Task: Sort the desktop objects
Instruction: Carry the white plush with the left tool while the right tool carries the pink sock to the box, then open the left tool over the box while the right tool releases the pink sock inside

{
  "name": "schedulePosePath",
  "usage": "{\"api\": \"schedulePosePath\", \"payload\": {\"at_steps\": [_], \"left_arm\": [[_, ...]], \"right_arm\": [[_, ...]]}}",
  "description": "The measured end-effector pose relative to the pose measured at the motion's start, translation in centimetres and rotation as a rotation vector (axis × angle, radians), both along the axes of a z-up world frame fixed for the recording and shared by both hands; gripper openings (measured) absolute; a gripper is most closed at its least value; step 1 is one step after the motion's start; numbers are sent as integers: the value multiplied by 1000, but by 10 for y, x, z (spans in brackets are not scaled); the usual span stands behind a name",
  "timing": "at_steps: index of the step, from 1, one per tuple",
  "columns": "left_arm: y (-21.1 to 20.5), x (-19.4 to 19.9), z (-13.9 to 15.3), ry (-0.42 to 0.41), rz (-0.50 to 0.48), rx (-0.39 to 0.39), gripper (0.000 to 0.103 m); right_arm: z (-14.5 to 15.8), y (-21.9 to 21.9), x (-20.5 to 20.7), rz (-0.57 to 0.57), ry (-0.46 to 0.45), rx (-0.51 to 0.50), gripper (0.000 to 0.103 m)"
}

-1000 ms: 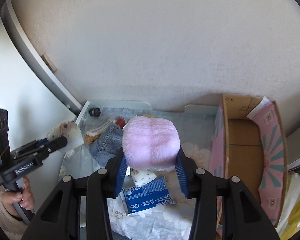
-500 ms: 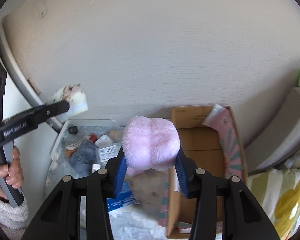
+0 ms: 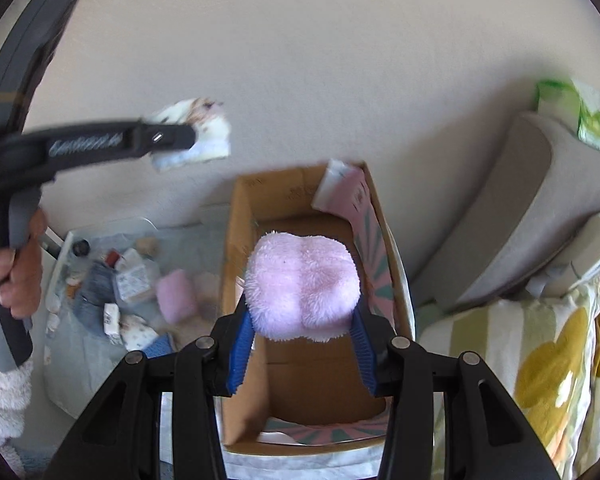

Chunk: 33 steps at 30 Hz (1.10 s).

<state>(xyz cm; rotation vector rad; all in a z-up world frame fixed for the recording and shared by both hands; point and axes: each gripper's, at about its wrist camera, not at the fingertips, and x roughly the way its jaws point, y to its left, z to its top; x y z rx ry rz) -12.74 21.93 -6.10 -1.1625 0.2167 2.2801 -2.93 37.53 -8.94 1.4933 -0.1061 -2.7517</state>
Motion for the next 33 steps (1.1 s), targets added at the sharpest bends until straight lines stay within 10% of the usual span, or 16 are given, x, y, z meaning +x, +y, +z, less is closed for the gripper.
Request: {"api": "schedulePosePath", "payload": {"at_steps": [14, 24, 27, 29, 33], "left_arm": [[67, -19, -76, -173, -62, -132, 33], [71, -12, -79, -156, -65, -177, 34], [73, -10, -73, -133, -55, -171, 48], [73, -11, -69, -123, -34, -187, 96], [67, -4, -53, -50, -35, -166, 103]], "right_arm": [[-45, 7, -8, 26, -115, -3, 41], [-51, 6, -10, 39, -124, -1, 42], [-52, 7, -10, 22, -123, -10, 49], [-53, 9, -10, 1, -131, -28, 70], [-48, 11, -5, -15, -95, -46, 85]]}}
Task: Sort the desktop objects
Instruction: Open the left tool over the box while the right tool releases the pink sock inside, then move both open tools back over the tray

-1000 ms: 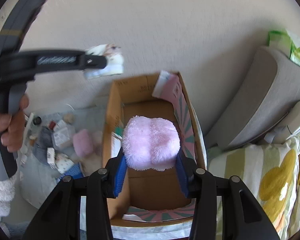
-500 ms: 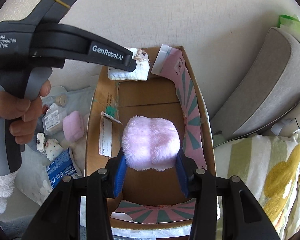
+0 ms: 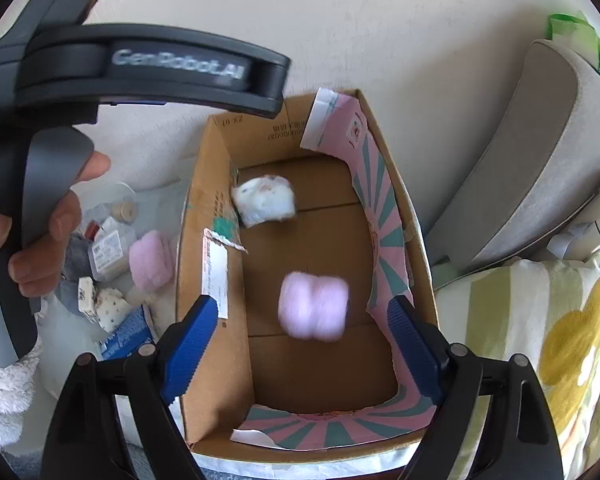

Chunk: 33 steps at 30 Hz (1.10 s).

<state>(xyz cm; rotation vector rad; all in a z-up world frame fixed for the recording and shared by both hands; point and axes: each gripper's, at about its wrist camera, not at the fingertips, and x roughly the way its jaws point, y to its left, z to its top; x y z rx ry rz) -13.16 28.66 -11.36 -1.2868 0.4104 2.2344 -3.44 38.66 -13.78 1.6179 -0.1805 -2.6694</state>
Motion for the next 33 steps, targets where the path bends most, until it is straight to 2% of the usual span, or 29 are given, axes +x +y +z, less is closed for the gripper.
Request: {"api": "schedulePosePath", "payload": {"at_steps": [6, 11, 16, 18, 24, 29, 33], "left_arm": [[-8, 5, 15, 19, -5, 4, 103], [-22, 11, 28, 20, 2, 67, 103], [-51, 17, 49, 10, 16, 163, 103], [-66, 19, 56, 22, 47, 170, 103], [-137, 26, 88, 113, 142, 153, 103], [-212, 27, 113, 174, 249, 162, 103], [-270, 31, 121, 217, 350, 130, 103]], "right_arm": [[11, -1, 4, -17, 57, -14, 92], [25, -6, 7, -8, 103, -13, 95], [46, -21, 9, 28, 156, 61, 95], [54, -29, 8, 64, 162, 92, 95], [87, -57, 5, 145, 246, 111, 95], [95, -83, -10, 223, 254, 81, 95], [94, -112, -15, 282, 245, 57, 95]]}}
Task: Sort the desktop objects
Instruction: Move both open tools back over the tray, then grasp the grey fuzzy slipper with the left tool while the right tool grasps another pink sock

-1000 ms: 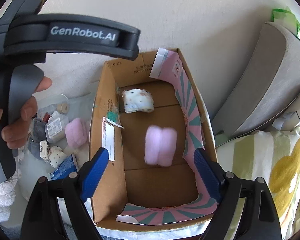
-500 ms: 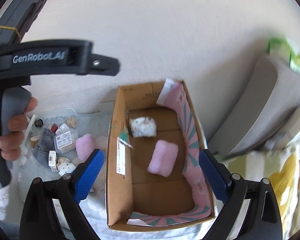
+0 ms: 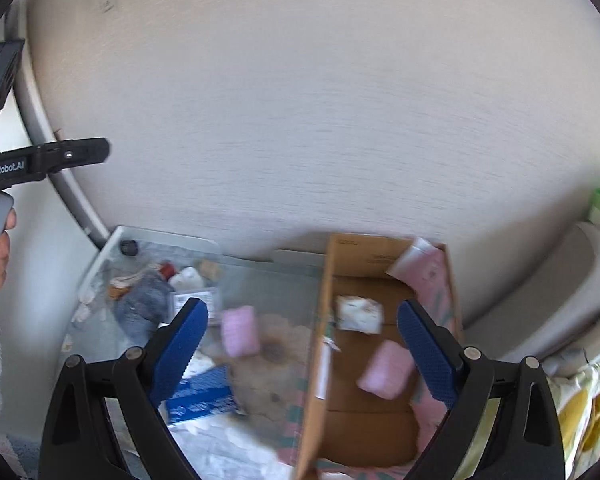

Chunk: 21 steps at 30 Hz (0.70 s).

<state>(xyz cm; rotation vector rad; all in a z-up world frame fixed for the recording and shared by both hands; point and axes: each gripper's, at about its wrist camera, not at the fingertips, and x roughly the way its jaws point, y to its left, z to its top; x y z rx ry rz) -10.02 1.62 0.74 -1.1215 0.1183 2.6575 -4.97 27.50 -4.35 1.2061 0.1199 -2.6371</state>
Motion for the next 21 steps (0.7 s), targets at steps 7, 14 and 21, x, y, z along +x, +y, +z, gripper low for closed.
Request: {"api": "schedulePosePath", "payload": {"at_steps": [7, 14, 21], "left_arm": [[-82, 14, -30, -49, 119, -8, 103], [-109, 32, -100, -163, 141, 6, 101], [-72, 24, -168, -193, 18, -57, 89]], "right_arm": [[-30, -55, -10, 106, -97, -24, 95], [-84, -83, -30, 135, -216, -2, 95], [-142, -89, -52, 112, -321, 72, 95]]}}
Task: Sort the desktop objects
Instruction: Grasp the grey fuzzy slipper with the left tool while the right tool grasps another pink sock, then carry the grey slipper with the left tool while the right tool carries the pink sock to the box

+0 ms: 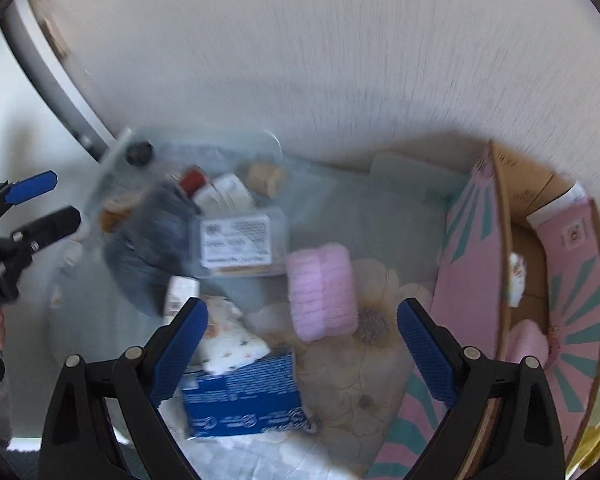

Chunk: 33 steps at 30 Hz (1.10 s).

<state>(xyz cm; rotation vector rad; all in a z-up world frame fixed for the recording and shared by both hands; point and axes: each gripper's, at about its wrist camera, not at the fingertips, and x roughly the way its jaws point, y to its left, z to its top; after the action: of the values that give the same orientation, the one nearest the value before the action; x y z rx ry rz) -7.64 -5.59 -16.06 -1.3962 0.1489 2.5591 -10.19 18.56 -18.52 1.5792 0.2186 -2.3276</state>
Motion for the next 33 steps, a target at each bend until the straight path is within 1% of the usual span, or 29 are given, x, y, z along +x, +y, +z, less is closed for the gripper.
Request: {"api": "schedulePosePath", "payload": {"at_steps": [2, 4, 8, 10, 12, 14, 15, 16, 17, 18, 19, 20, 23, 28, 31, 33], "left_arm": [[3, -6, -23, -37, -10, -4, 83], [3, -8, -44, -70, -17, 9, 81], [4, -9, -72, -93, -39, -5, 78], [5, -8, -81, -93, -58, -12, 76], [7, -8, -90, -95, -73, -36, 72], [8, -7, -93, -86, -85, -47, 65], [9, -6, -94, -78, -90, -53, 62], [10, -4, -94, -68, -96, -62, 54], [10, -4, -94, -64, -102, -71, 47], [10, -2, -94, -63, -105, -71, 42], [9, -2, -93, -62, -105, -65, 35], [8, -1, -91, -59, -102, -60, 31], [7, 2, -83, -28, -94, -69, 26], [3, 10, -61, 6, -73, -53, 24], [-1, 14, -48, 13, -54, -39, 24], [-6, 17, -40, 12, -40, -17, 24]], "right_arm": [[-12, -2, -8, 0, -19, 16, 95], [-21, -3, -14, -2, -33, 33, 94], [-43, -8, -27, -10, -61, 80, 92], [-51, -8, -30, -10, -70, 95, 89], [-59, -9, -32, -11, -81, 89, 87], [-63, -10, -32, -10, -86, 94, 83], [-66, -10, -32, -7, -89, 98, 75], [-69, -11, -32, 1, -99, 106, 62], [-71, -12, -32, 4, -105, 112, 56], [-70, -11, -31, 0, -94, 109, 51], [-69, -10, -31, -3, -90, 112, 43], [-68, -9, -32, -6, -90, 115, 43], [-61, -5, -30, -14, -79, 101, 42], [-47, 2, -26, -20, -73, 80, 42], [-35, 7, -25, -25, -61, 61, 42], [-27, 10, -24, -25, -55, 45, 42]]}}
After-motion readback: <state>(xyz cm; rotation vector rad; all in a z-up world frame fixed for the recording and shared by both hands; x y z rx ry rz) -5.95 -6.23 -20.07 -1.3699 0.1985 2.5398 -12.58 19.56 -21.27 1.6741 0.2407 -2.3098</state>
